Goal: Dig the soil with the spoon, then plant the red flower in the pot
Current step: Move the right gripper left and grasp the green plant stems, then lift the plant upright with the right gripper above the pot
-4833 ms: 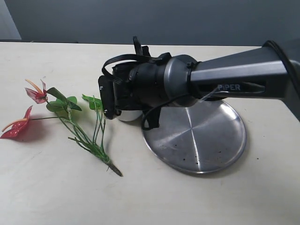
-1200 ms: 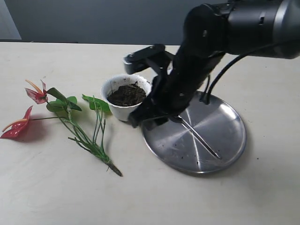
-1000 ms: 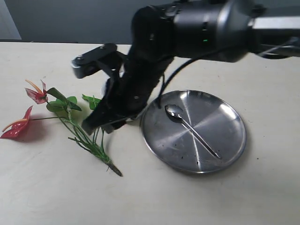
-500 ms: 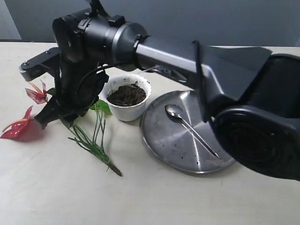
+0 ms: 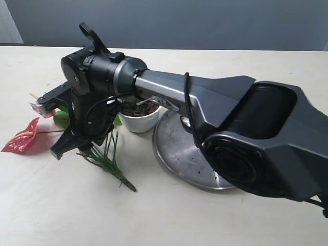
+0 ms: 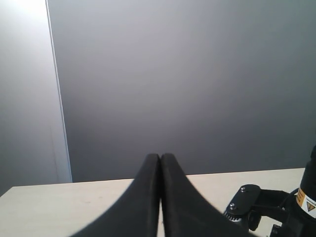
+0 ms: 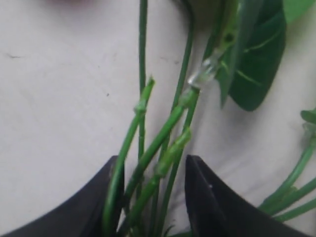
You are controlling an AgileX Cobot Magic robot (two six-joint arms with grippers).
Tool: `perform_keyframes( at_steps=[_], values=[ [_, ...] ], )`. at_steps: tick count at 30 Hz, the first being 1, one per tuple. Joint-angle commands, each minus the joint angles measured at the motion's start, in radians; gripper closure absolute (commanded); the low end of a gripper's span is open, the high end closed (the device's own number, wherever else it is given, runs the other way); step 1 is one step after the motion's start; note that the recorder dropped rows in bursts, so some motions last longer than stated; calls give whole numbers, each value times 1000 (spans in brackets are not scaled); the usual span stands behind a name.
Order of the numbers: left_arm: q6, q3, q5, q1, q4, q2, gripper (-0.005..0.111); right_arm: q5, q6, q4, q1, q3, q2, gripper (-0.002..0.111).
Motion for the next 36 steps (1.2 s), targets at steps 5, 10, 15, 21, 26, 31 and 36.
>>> perform_keyframes(
  at_steps=[5,10,15,21,26,31,36],
  values=[
    [-5,-3,-12,-8,-7,-2,106,-16,-1,-5,-2,-5,-5,108],
    [-5,-3,-12,-8,-7,-2,106,-45,-3,38,-2,-5,-33,108],
    [-5,-3,-12,-8,-7,-2,106,-124,-70,114,-2,-5,-94,108],
    [-5,-3,-12,-8,-7,-2,106,-278,-97,128,-2,-5,-192,108],
    [-5,-3,-12,-8,-7,-2,106,-432,-100,129,-4,52,-269,108],
    [-5,-3,-12,-8,-7,-2,106,-608,-100,121,-37,230,-392,108],
    [-5,-3,-12,-8,-7,-2,106,-831,-100,120,-102,509,-559,108]
  ],
)
